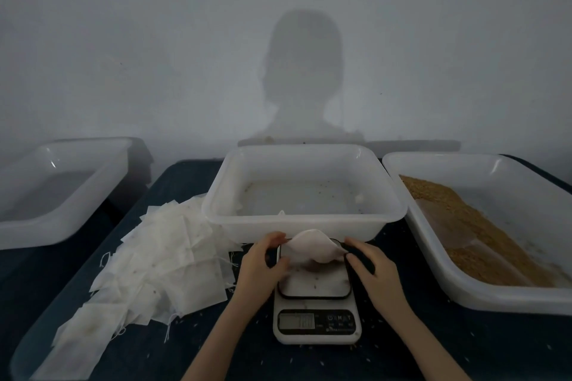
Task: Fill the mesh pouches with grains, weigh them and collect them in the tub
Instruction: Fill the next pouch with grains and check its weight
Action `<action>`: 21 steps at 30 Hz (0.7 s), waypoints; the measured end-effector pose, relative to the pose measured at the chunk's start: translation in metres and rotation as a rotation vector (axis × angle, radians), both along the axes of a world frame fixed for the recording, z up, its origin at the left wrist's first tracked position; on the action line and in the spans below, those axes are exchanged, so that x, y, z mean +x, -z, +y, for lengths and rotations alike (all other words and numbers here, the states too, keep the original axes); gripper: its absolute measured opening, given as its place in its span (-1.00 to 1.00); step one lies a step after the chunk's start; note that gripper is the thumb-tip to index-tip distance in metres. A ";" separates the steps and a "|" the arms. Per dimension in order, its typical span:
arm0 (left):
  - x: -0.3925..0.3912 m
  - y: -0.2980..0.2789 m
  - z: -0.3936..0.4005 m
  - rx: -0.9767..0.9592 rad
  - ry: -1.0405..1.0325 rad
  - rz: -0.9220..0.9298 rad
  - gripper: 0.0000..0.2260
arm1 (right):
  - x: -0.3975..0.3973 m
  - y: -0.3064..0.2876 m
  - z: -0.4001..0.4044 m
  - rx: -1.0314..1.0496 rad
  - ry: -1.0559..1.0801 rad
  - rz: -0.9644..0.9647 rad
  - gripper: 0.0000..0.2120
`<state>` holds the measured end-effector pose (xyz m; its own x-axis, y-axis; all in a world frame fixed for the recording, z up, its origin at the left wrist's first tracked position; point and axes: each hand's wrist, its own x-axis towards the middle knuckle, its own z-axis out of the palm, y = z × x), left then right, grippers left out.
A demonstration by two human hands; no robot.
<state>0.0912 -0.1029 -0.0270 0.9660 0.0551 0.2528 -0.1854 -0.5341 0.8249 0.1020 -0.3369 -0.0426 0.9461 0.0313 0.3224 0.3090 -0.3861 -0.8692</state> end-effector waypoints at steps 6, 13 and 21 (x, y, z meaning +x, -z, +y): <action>-0.007 0.019 0.019 -0.150 -0.268 0.034 -0.72 | 0.007 0.007 -0.011 0.342 0.187 0.109 -0.76; -0.003 0.025 0.020 -0.127 -0.306 0.070 -0.73 | 0.011 0.014 -0.014 0.356 0.206 0.135 -0.75; -0.004 0.025 0.021 -0.113 -0.321 0.080 -0.74 | 0.009 0.012 -0.011 0.334 0.200 0.124 -0.76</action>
